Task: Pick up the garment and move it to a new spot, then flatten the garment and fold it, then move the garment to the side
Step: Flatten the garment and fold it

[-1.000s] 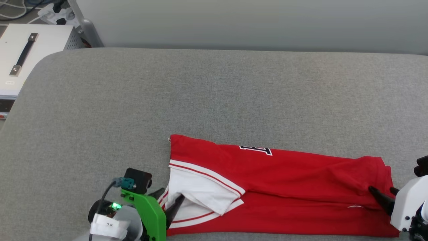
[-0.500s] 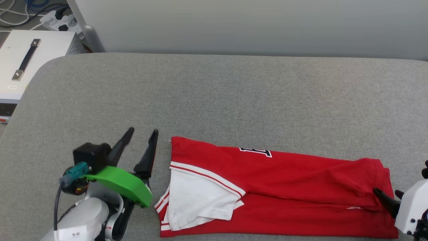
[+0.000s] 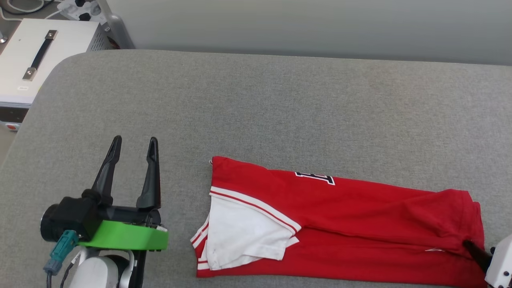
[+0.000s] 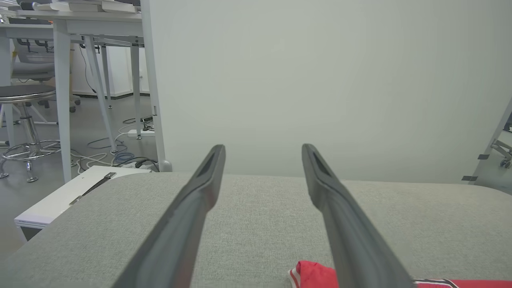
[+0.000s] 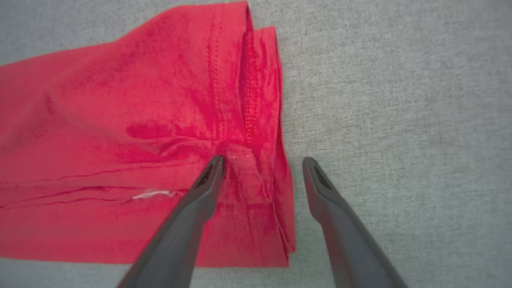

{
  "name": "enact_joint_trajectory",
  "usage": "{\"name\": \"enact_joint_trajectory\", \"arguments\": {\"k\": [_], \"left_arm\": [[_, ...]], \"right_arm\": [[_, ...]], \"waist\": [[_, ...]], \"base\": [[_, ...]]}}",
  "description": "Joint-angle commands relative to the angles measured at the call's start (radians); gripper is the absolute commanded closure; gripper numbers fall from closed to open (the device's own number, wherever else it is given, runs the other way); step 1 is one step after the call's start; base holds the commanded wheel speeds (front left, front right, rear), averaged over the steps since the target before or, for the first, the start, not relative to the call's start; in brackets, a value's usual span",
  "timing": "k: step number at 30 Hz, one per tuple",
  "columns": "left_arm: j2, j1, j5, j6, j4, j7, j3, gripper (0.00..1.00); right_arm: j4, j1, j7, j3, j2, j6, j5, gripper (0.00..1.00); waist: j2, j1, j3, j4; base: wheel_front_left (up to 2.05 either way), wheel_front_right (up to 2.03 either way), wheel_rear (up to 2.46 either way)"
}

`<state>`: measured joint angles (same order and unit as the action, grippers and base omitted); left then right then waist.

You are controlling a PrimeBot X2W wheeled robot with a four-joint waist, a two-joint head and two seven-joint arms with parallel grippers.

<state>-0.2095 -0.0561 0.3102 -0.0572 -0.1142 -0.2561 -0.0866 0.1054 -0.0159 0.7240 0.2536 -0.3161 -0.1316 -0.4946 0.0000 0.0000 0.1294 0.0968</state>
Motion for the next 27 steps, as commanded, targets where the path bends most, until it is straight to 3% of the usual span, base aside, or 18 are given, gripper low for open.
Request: {"name": "enact_joint_trajectory", "arguments": {"k": [1,5,11,27], "left_arm": [[0.022,0.017,-0.025,-0.021,0.005,-0.006,0.023,0.0],[0.068,0.023,-0.07,-0.058,0.024,-0.006,0.065,0.0],[0.099,0.016,-0.091,-0.072,0.036,-0.006,0.092,0.0],[0.082,0.009,-0.07,-0.073,0.056,-0.006,0.066,0.0]], "right_arm": [[0.015,0.013,-0.013,0.004,0.004,0.001,0.004,0.0],[0.058,0.026,-0.028,0.014,0.006,0.001,-0.013,0.0],[0.117,0.051,-0.04,0.0,0.013,0.001,-0.055,0.0],[0.186,0.063,-0.054,-0.16,0.041,0.001,-0.179,0.0]], "waist": [[0.0,0.0,0.01,0.008],[0.0,0.0,0.023,0.014],[0.0,0.0,0.04,0.019],[0.0,0.0,0.025,0.01]], "base": [[0.0,0.0,0.0],[0.0,0.0,0.0],[0.0,0.0,0.0],[0.0,0.0,0.0]]}}
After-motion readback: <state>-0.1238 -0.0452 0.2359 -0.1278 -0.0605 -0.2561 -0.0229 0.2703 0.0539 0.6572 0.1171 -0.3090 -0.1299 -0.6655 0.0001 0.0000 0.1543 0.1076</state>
